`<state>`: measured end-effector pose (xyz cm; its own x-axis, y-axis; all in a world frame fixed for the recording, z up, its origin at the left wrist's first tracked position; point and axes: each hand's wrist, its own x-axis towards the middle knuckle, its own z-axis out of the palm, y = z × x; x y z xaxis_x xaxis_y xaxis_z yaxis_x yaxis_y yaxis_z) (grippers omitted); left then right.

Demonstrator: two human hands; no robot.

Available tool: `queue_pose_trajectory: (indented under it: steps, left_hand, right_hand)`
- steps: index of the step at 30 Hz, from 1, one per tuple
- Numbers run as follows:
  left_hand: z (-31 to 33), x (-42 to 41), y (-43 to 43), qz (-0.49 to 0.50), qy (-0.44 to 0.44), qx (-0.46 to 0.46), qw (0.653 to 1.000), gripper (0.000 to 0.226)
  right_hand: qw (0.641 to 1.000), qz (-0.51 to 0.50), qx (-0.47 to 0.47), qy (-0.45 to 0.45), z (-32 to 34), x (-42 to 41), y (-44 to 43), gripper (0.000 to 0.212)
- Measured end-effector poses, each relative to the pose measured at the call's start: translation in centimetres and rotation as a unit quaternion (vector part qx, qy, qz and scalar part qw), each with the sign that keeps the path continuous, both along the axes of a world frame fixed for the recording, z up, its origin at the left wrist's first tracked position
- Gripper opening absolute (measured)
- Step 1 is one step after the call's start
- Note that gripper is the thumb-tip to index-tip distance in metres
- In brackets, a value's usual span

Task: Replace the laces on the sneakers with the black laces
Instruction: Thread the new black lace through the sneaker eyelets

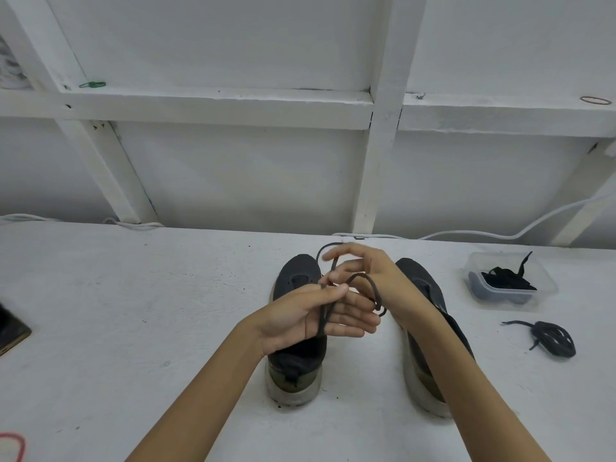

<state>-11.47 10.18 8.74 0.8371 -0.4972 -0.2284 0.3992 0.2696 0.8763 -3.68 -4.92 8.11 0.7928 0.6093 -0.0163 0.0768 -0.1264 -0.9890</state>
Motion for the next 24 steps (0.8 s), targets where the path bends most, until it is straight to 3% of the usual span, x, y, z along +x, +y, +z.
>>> queue_pose_trajectory:
  steps: [7,10,13,16,24]
  left_hand:
    - [-0.7,0.2,-0.1,-0.004,0.003,-0.006,1.000,0.039]
    - [-0.5,0.2,-0.1,-0.007,0.001,-0.036,0.999,0.051]
    - [-0.4,0.4,0.1,-0.019,0.043,-0.066,0.997,0.086]
    - [-0.5,0.6,0.3,-0.020,0.056,-0.073,0.996,0.100]
    - [-0.6,0.3,0.3,-0.002,0.015,-0.047,0.999,0.058]
  right_hand:
    - [0.996,-0.077,0.028,0.020,0.6,-0.5,0.7,0.078]
    - [0.998,-0.059,0.003,0.002,0.8,-0.7,0.5,0.063]
    - [0.999,-0.026,0.019,0.013,1.4,-1.1,0.1,0.029]
    - [1.000,0.016,0.004,-0.026,1.8,-1.4,-0.2,0.011]
    - [0.989,0.051,-0.061,-0.123,1.8,-0.9,-0.5,0.011]
